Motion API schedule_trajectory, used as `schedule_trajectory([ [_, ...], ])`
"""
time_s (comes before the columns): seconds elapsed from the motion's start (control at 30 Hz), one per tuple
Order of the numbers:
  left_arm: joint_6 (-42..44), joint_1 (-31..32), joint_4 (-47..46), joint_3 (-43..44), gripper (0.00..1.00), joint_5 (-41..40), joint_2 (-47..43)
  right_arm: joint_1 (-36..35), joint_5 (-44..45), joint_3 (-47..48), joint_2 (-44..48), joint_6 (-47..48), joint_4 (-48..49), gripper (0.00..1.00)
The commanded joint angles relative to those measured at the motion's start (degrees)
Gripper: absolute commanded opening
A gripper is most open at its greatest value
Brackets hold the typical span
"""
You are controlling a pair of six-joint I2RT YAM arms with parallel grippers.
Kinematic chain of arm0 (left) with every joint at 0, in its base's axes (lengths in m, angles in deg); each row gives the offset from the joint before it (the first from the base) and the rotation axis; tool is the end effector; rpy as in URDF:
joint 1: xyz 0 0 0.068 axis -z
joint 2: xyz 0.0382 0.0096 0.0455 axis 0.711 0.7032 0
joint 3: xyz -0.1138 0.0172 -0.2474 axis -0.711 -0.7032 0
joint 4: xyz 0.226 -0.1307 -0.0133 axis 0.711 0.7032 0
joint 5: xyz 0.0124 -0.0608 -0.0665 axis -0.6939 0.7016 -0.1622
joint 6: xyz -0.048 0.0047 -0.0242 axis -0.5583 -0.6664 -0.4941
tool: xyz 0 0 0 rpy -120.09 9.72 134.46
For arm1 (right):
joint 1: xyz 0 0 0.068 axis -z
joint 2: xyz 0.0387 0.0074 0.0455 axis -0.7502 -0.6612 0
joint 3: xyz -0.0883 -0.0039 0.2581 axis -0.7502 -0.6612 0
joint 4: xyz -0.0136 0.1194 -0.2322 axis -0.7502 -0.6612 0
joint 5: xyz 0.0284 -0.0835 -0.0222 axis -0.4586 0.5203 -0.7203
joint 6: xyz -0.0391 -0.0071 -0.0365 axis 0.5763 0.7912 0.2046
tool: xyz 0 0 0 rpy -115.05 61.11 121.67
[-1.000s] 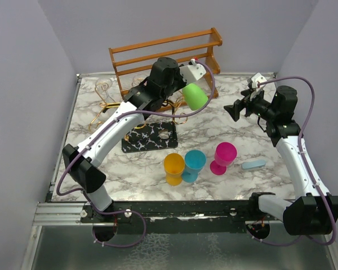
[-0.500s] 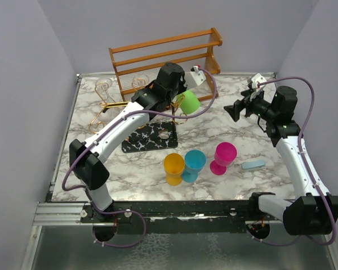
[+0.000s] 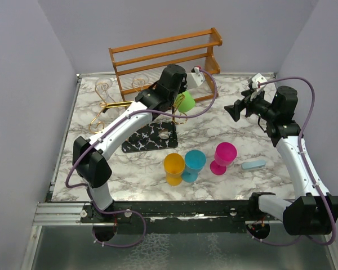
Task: Place the wine glass upside down on the wine glass rack
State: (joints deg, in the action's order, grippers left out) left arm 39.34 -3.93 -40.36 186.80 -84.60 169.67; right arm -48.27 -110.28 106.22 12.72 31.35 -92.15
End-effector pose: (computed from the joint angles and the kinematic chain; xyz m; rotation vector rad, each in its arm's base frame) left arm 0.3165 -0.2592 0.3930 1.0487 1.6536 0.4056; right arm 0.2579 0.0201 0.3490 -0.6700 1.6992 0.4168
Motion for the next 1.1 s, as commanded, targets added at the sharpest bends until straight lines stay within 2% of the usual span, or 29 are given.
schedule_trajectory([
  [0.0,0.69,0.36,-2.36,0.36,0.00,-2.80,0.96,0.28,-0.32,-0.68,1.00,0.44,1.66,0.99],
  [0.53,1.57,0.36,-3.27,3.95,0.00,-2.23,3.73,0.40,-0.30,-0.72,0.99,0.79,1.54,0.99],
  [1.07,0.87,0.43,-3.84,5.32,0.00,2.56,4.25,0.45,-0.10,-0.55,0.40,1.18,1.16,0.99],
])
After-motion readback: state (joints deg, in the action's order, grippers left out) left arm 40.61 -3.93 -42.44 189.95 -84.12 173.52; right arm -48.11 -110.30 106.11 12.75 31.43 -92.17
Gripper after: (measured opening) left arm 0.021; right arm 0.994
